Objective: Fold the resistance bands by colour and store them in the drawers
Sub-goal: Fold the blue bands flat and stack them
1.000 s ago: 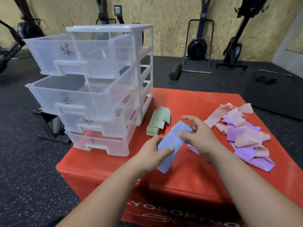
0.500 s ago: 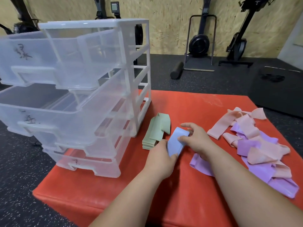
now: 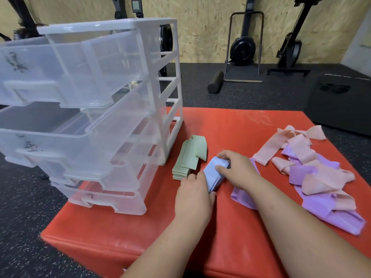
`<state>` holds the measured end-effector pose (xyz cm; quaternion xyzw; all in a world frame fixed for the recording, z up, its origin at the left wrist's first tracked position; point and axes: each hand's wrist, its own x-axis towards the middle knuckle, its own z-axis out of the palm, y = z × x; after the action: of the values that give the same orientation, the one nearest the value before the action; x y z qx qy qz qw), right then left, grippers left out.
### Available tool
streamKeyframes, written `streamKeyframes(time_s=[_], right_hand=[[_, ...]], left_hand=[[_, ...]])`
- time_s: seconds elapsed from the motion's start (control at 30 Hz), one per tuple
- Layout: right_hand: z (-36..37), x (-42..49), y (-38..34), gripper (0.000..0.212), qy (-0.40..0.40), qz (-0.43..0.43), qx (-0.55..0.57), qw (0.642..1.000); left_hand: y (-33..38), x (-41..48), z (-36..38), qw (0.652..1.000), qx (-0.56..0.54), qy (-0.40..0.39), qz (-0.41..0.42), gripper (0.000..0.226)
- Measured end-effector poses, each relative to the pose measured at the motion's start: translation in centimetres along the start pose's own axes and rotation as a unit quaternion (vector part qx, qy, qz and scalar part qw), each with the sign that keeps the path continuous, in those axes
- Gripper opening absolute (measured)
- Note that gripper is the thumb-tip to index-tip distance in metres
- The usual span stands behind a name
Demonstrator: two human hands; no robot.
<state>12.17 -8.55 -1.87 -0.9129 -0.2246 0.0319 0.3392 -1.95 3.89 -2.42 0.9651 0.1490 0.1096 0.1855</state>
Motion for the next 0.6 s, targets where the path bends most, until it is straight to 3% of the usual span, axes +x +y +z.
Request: streamKeyframes(time_s=[0.17,0.43,0.6], right_hand=[[0.5,-0.3,-0.1,0.04,0.01,-0.014,-0.023,1.0],[-0.5,-1.0,-0.3,0.044,-0.001,-0.019,-0.048,0.999],[-3.3,-2.5,0.1,0.034,0.016,-0.022,-0.037,0.999]], left_hand=[[-0.4,-0.5,0.0,1.0,-0.012,0.002,0.012,0.039],[-0.7,-0.9,-0.2,0.999,-0.011,0.003,0.038,0.056],[-0.8,-1.2,-0.6,0.999,-0.016,0.008,0.038,0.059]])
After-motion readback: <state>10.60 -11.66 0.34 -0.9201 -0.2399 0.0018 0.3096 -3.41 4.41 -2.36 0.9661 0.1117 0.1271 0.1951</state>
